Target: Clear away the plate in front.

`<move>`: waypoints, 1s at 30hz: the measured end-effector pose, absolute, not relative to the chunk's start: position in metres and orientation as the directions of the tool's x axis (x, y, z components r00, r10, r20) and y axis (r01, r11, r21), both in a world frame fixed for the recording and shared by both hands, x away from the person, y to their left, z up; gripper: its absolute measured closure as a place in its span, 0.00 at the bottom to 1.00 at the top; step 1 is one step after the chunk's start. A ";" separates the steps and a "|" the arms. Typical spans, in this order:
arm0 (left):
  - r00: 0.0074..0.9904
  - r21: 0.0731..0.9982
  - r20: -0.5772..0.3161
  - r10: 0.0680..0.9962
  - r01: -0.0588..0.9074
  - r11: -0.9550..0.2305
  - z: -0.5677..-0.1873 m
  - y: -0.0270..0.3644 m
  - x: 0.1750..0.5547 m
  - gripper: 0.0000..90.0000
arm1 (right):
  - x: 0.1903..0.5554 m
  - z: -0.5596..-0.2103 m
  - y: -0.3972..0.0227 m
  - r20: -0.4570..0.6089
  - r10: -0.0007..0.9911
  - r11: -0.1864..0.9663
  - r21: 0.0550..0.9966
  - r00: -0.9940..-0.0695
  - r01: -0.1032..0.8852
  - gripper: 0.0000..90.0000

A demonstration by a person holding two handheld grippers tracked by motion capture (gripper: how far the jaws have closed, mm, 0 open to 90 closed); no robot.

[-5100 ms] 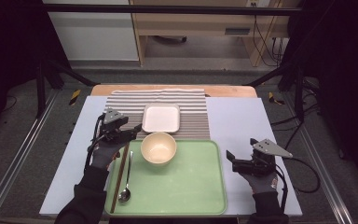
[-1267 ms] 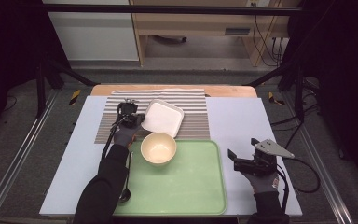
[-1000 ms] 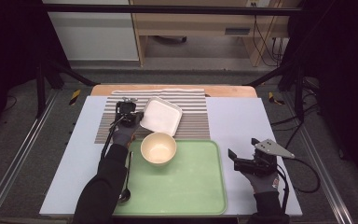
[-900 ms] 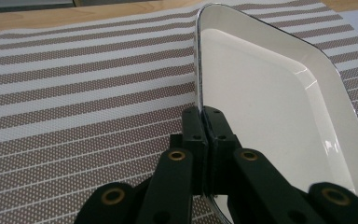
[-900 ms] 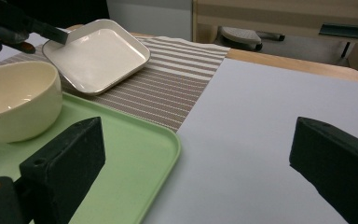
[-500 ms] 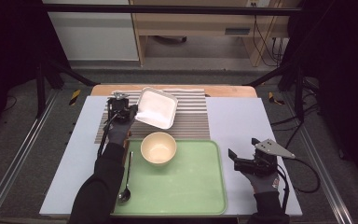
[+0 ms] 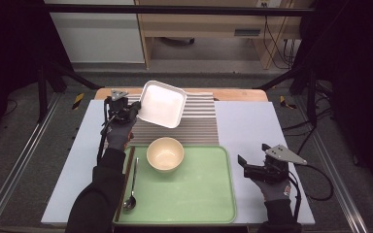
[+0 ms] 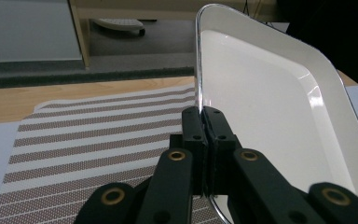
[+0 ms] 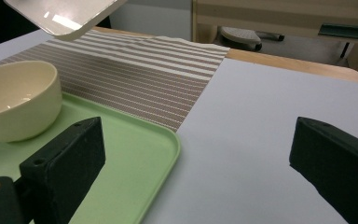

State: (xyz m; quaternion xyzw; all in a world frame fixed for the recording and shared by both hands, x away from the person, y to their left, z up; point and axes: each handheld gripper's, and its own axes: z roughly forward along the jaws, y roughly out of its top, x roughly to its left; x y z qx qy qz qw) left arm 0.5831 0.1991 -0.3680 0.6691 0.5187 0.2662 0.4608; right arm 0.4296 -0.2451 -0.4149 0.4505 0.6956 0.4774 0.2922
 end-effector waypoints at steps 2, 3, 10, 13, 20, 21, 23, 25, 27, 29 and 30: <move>0.330 0.897 -0.123 0.936 0.439 -0.037 -0.364 0.199 0.579 0.98 | 0.430 -0.415 -0.245 0.023 0.906 0.139 0.927 -0.424 0.348 0.04; 0.335 0.901 -0.124 0.934 0.433 -0.036 -0.362 0.199 0.576 0.98 | 0.430 -0.415 -0.245 0.023 0.906 0.139 0.927 -0.423 0.348 0.04; 0.367 0.918 -0.109 0.924 0.394 -0.048 -0.349 0.195 0.559 0.98 | 0.430 -0.415 -0.245 0.018 0.906 0.144 0.927 -0.424 0.347 0.04; 0.385 0.923 -0.106 0.917 0.380 -0.053 -0.344 0.194 0.551 0.98 | 0.430 -0.415 -0.245 0.017 0.905 0.146 0.926 -0.424 0.348 0.04; 0.437 0.936 -0.098 0.894 0.347 -0.067 -0.336 0.192 0.534 0.98 | 0.429 -0.415 -0.244 0.018 0.904 0.147 0.925 -0.426 0.350 0.04; 0.445 0.936 -0.098 0.890 0.344 -0.069 -0.336 0.192 0.532 0.98 | 0.429 -0.415 -0.244 0.017 0.905 0.146 0.926 -0.425 0.349 0.04; 0.458 0.939 -0.091 0.884 0.335 -0.077 -0.334 0.190 0.526 0.98 | 0.429 -0.415 -0.245 0.014 0.906 0.149 0.925 -0.424 0.349 0.04; 0.473 0.941 -0.087 0.877 0.328 -0.084 -0.333 0.189 0.520 0.98 | 0.429 -0.415 -0.245 0.015 0.906 0.147 0.926 -0.423 0.348 0.04; 0.486 0.944 -0.086 0.870 0.320 -0.085 -0.332 0.188 0.514 0.98 | 0.429 -0.415 -0.245 0.013 0.906 0.149 0.926 -0.424 0.347 0.04; 0.501 0.946 -0.084 0.861 0.311 -0.089 -0.331 0.186 0.507 0.98 | 0.429 -0.415 -0.244 0.014 0.906 0.148 0.926 -0.424 0.347 0.04; 0.506 0.947 -0.083 0.859 0.310 -0.091 -0.331 0.186 0.505 0.98 | 0.429 -0.415 -0.244 0.013 0.906 0.150 0.926 -0.424 0.347 0.04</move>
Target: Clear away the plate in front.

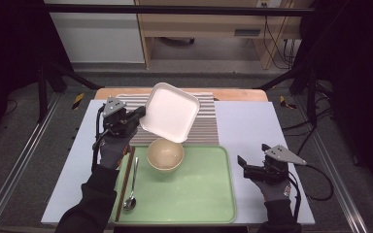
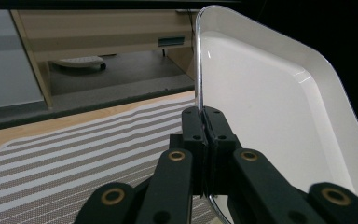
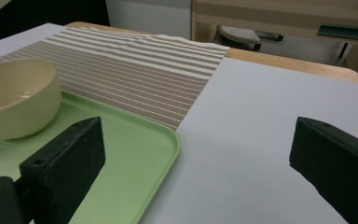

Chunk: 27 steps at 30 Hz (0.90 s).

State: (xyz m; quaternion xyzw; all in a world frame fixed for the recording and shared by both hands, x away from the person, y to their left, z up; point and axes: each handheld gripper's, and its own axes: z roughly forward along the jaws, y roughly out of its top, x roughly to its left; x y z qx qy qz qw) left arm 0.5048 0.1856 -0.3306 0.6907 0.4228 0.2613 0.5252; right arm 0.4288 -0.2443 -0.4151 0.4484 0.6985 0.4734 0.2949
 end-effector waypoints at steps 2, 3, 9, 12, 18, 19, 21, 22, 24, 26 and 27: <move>0.518 0.948 -0.078 0.852 0.303 -0.098 -0.330 0.184 0.499 0.98 | 0.429 -0.415 -0.244 0.015 0.905 0.148 0.925 -0.424 0.349 0.04; 0.525 0.949 -0.074 0.848 0.299 -0.102 -0.331 0.182 0.495 0.98 | 0.429 -0.415 -0.244 0.015 0.905 0.149 0.925 -0.425 0.349 0.04; 0.572 0.952 -0.058 0.818 0.279 -0.128 -0.335 0.171 0.476 0.98 | 0.429 -0.416 -0.244 0.012 0.906 0.150 0.925 -0.422 0.350 0.04; 0.586 0.952 -0.061 0.808 0.276 -0.129 -0.337 0.168 0.469 0.98 | 0.428 -0.415 -0.244 0.009 0.906 0.153 0.925 -0.423 0.347 0.04; 0.612 0.950 -0.057 0.789 0.276 -0.146 -0.343 0.166 0.454 0.98 | 0.429 -0.416 -0.243 0.006 0.906 0.157 0.923 -0.422 0.351 0.04; 0.616 0.949 -0.053 0.786 0.276 -0.153 -0.344 0.166 0.452 0.98 | 0.429 -0.416 -0.243 0.004 0.906 0.160 0.923 -0.424 0.350 0.04; 0.620 0.949 -0.048 0.783 0.273 -0.159 -0.345 0.165 0.449 0.98 | 0.429 -0.416 -0.243 0.006 0.906 0.157 0.923 -0.424 0.350 0.04; 0.624 0.948 -0.046 0.780 0.273 -0.162 -0.345 0.165 0.447 0.98 | 0.429 -0.416 -0.243 0.005 0.907 0.158 0.924 -0.422 0.350 0.04; 0.631 0.948 -0.043 0.775 0.271 -0.168 -0.347 0.163 0.441 0.98 | 0.428 -0.416 -0.243 0.004 0.907 0.158 0.924 -0.421 0.348 0.04; 0.640 0.947 -0.044 0.767 0.271 -0.173 -0.349 0.162 0.436 0.98 | 0.428 -0.415 -0.244 0.007 0.907 0.154 0.925 -0.420 0.347 0.04; 0.647 0.945 -0.032 0.762 0.268 -0.188 -0.350 0.160 0.432 0.98 | 0.428 -0.416 -0.244 0.010 0.907 0.151 0.925 -0.420 0.349 0.04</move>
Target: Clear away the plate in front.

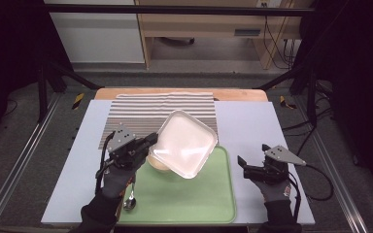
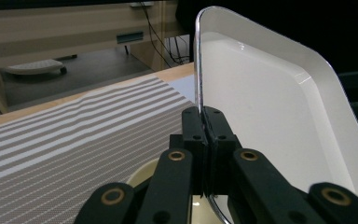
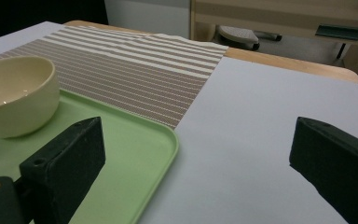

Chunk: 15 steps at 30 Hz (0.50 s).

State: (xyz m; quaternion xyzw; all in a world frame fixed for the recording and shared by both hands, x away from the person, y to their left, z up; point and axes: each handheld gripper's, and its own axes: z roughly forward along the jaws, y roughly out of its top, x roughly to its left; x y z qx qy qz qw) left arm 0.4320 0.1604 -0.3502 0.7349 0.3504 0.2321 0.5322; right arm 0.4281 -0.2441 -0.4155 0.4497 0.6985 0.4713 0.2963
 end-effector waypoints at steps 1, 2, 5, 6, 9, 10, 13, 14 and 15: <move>0.649 0.944 -0.025 0.760 0.265 -0.195 -0.351 0.159 0.429 0.98 | 0.428 -0.416 -0.244 0.011 0.907 0.151 0.924 -0.420 0.350 0.04; 0.652 0.943 -0.025 0.757 0.266 -0.199 -0.352 0.159 0.427 0.98 | 0.428 -0.416 -0.244 0.008 0.908 0.154 0.924 -0.419 0.350 0.04; 0.660 0.941 -0.024 0.751 0.269 -0.206 -0.355 0.158 0.420 0.98 | 0.428 -0.416 -0.244 0.006 0.908 0.154 0.925 -0.419 0.347 0.04; 0.661 0.940 -0.024 0.750 0.270 -0.209 -0.356 0.158 0.418 0.98 | 0.428 -0.415 -0.244 0.005 0.908 0.155 0.925 -0.419 0.346 0.04; 0.666 0.935 -0.027 0.745 0.280 -0.217 -0.361 0.158 0.410 0.98 | 0.427 -0.415 -0.245 0.004 0.908 0.154 0.926 -0.418 0.345 0.04; 0.667 0.931 -0.022 0.744 0.285 -0.228 -0.364 0.159 0.408 0.98 | 0.427 -0.415 -0.245 0.006 0.909 0.153 0.926 -0.417 0.345 0.04; 0.666 0.923 -0.029 0.745 0.304 -0.235 -0.371 0.161 0.402 0.98 | 0.427 -0.415 -0.245 0.008 0.909 0.148 0.928 -0.417 0.342 0.04; 0.666 0.920 -0.032 0.745 0.310 -0.238 -0.374 0.161 0.401 0.98 | 0.427 -0.415 -0.245 0.009 0.909 0.148 0.927 -0.417 0.344 0.04; 0.667 0.917 -0.030 0.745 0.316 -0.245 -0.376 0.162 0.399 0.98 | 0.427 -0.415 -0.245 0.010 0.909 0.148 0.927 -0.416 0.344 0.04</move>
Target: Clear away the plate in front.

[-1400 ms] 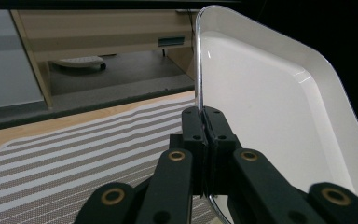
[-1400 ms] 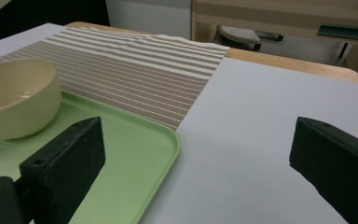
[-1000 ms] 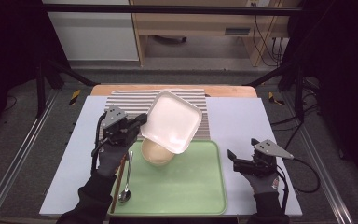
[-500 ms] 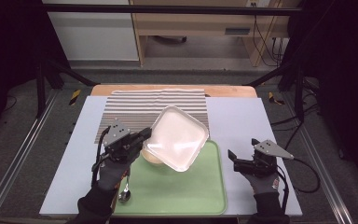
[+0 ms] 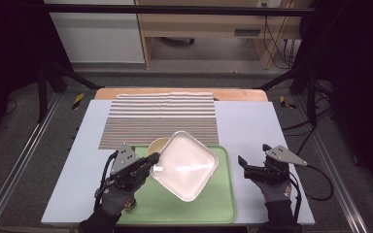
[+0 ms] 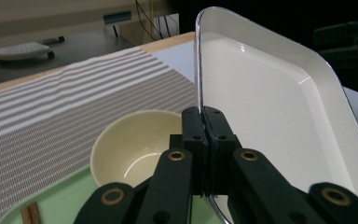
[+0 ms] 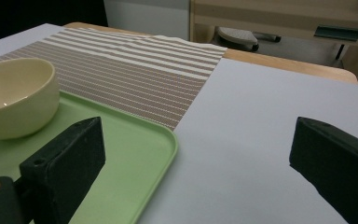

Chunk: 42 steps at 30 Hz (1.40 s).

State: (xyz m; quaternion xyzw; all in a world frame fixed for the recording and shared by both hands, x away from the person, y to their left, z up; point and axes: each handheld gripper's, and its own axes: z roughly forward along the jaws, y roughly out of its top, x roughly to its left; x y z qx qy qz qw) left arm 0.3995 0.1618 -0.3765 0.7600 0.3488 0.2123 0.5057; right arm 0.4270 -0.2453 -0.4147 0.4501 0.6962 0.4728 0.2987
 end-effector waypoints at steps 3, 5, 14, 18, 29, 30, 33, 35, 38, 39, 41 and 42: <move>0.669 0.907 -0.043 0.742 0.337 -0.251 -0.384 0.162 0.397 0.98 | 0.427 -0.415 -0.245 0.005 0.908 0.152 0.927 -0.419 0.342 0.04; 0.672 0.903 -0.043 0.739 0.342 -0.258 -0.387 0.159 0.395 0.98 | 0.427 -0.414 -0.245 0.004 0.908 0.154 0.928 -0.420 0.341 0.04; 0.690 0.882 -0.046 0.722 0.367 -0.294 -0.403 0.143 0.393 0.98 | 0.427 -0.414 -0.244 0.006 0.908 0.152 0.927 -0.419 0.342 0.04; 0.698 0.866 -0.051 0.714 0.386 -0.316 -0.412 0.136 0.395 0.98 | 0.427 -0.414 -0.244 0.007 0.908 0.151 0.928 -0.419 0.342 0.04; 0.705 0.840 -0.045 0.708 0.411 -0.355 -0.431 0.120 0.399 0.98 | 0.426 -0.413 -0.245 0.007 0.909 0.147 0.930 -0.417 0.336 0.04; 0.703 0.839 -0.047 0.709 0.413 -0.354 -0.432 0.118 0.400 0.98 | 0.426 -0.413 -0.245 0.007 0.909 0.147 0.931 -0.417 0.335 0.04; 0.704 0.835 -0.047 0.709 0.417 -0.359 -0.436 0.114 0.401 0.98 | 0.426 -0.413 -0.245 0.007 0.909 0.148 0.930 -0.418 0.336 0.04; 0.706 0.832 -0.049 0.706 0.420 -0.362 -0.438 0.112 0.402 0.98 | 0.426 -0.413 -0.245 0.007 0.908 0.148 0.930 -0.418 0.337 0.04; 0.707 0.827 -0.059 0.704 0.430 -0.362 -0.441 0.108 0.405 0.98 | 0.426 -0.413 -0.245 0.006 0.908 0.148 0.930 -0.419 0.336 0.04; 0.707 0.827 -0.063 0.704 0.432 -0.360 -0.442 0.108 0.406 0.98 | 0.426 -0.413 -0.245 0.008 0.908 0.147 0.930 -0.419 0.338 0.04; 0.704 0.825 -0.063 0.707 0.436 -0.361 -0.443 0.107 0.408 0.98 | 0.426 -0.413 -0.245 0.008 0.908 0.147 0.930 -0.418 0.337 0.04; 0.705 0.822 -0.061 0.707 0.437 -0.364 -0.444 0.107 0.410 0.98 | 0.426 -0.412 -0.245 0.009 0.908 0.146 0.930 -0.418 0.337 0.04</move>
